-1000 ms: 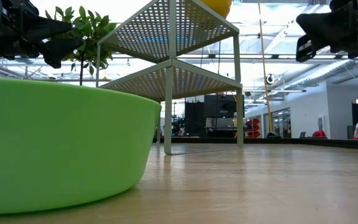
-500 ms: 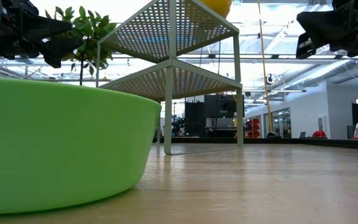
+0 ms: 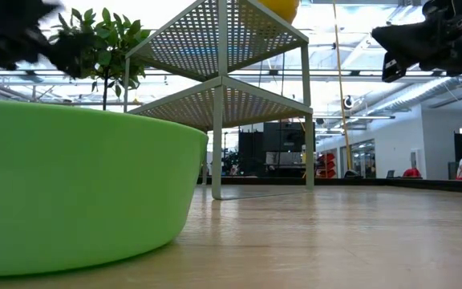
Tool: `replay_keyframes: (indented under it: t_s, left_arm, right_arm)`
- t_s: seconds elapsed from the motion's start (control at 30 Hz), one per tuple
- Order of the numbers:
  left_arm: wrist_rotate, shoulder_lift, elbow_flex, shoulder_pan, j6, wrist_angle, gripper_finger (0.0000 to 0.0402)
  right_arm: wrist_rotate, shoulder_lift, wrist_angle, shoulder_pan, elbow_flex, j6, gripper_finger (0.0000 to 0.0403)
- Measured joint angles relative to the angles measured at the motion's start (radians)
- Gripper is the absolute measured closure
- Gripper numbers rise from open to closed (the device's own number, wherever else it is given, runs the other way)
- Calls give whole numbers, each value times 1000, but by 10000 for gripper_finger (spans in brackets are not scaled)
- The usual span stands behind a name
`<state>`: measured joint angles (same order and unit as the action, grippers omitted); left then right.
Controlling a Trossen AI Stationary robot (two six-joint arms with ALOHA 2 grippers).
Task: Pick & Place Mini bowls
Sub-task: Put the bottom left green bowl on the shelf
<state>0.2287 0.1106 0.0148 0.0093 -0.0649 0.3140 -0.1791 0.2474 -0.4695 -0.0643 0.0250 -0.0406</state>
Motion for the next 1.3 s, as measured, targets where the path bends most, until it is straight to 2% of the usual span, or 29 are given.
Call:
replay_keyframes:
  t_s: [0.1, 0.17, 0.27, 0.33, 0.43, 0.53, 0.63, 0.77, 0.83, 0.97, 1.1, 1.23, 1.3]
  left_arm:
    - [224, 59, 1, -57, 27, 80, 133]
    - [294, 116, 0, -114, 137, 151, 133]
    - [342, 205, 0, -201, 350, 312, 133]
    - [357, 262, 0, -249, 422, 407, 133]
    - [357, 321, 0, -298, 424, 514, 133]
    - [345, 346, 1, -315, 400, 525, 133]
    - [257, 368, 1, -329, 357, 496, 133]
    - [-44, 445, 6, -364, 329, 465, 133]
    - [-151, 492, 38, -387, 323, 464, 133]
    - [-212, 608, 178, -444, 336, 416, 133]
    - [-319, 768, 423, -516, 299, 88, 133]
    - [-472, 969, 696, -563, 33, -350, 133]
    - [-474, 1060, 835, -579, -134, -573, 133]
  right_arm:
    - [0, 6, 6, 0, 0, 0, 403]
    - [0, 11, 4, 0, 0, 0, 403]
    - [0, 18, 5, 0, -1, 0, 403]
    - [0, 23, 5, 0, -1, -2, 403]
    - [0, 28, 11, 0, -1, -21, 403]
    - [-2, 32, 17, 0, -1, -26, 403]
    - [-3, 36, 19, 0, -1, -26, 403]
    - [1, 38, 19, 0, -1, -10, 403]
    - [2, 38, 19, 0, -1, 2, 403]
    - [1, 38, 18, 0, -1, 1, 403]
    - [0, 37, 18, 0, -1, -26, 403]
    - [0, 37, 18, 1, -1, -34, 403]
    - [0, 37, 18, 0, -1, -34, 403]
